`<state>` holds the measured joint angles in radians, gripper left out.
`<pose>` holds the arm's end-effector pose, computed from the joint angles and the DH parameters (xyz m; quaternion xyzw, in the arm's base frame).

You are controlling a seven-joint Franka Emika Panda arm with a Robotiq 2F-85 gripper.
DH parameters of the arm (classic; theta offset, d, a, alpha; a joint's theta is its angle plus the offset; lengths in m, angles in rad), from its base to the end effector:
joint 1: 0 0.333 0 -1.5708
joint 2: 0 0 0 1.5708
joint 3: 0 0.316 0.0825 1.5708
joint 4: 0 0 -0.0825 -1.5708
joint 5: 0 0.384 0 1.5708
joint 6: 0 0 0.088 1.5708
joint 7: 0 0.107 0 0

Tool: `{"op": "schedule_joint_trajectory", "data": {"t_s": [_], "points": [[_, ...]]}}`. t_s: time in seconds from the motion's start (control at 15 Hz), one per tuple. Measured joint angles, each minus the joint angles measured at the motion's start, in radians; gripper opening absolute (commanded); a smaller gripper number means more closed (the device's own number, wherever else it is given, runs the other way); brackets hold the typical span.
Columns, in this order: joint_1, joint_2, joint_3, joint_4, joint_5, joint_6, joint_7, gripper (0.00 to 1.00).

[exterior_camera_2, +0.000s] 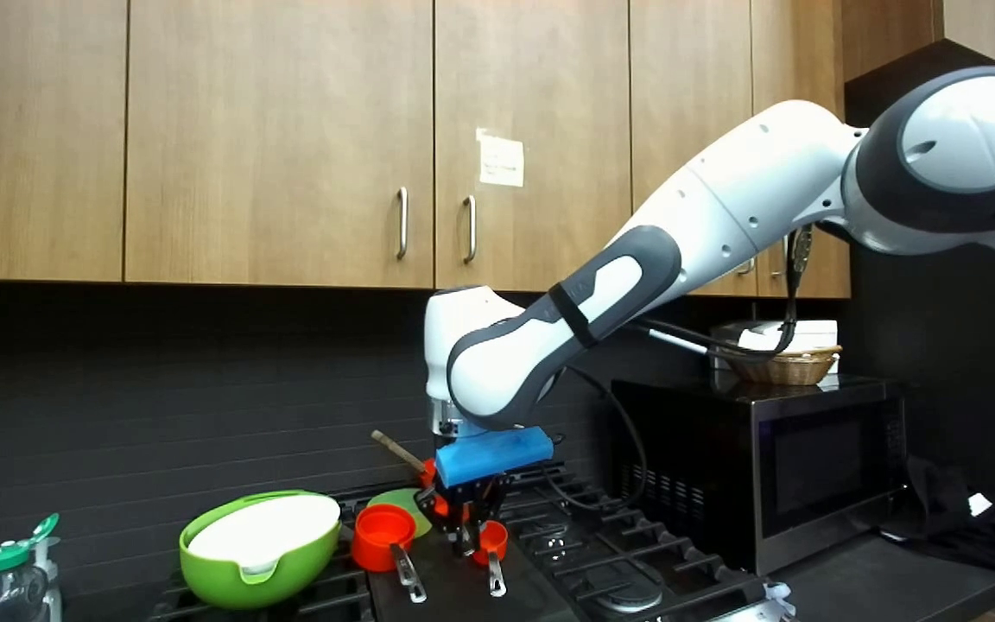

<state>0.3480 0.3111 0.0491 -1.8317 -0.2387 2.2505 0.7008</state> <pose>0.5956 0.2403 0.3739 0.9911 -0.0827 0.0926 0.0478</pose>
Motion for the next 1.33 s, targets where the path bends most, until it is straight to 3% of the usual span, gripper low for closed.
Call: {"op": "schedule_joint_trajectory", "data": {"t_s": [0.6, 1.33], "points": [[-0.001, -0.004, 0.008, -0.015, 0.0, 0.0, 0.0, 1.0], [0.003, -0.045, 0.067, 0.01, 0.003, 0.008, -0.009, 1.0]]}}
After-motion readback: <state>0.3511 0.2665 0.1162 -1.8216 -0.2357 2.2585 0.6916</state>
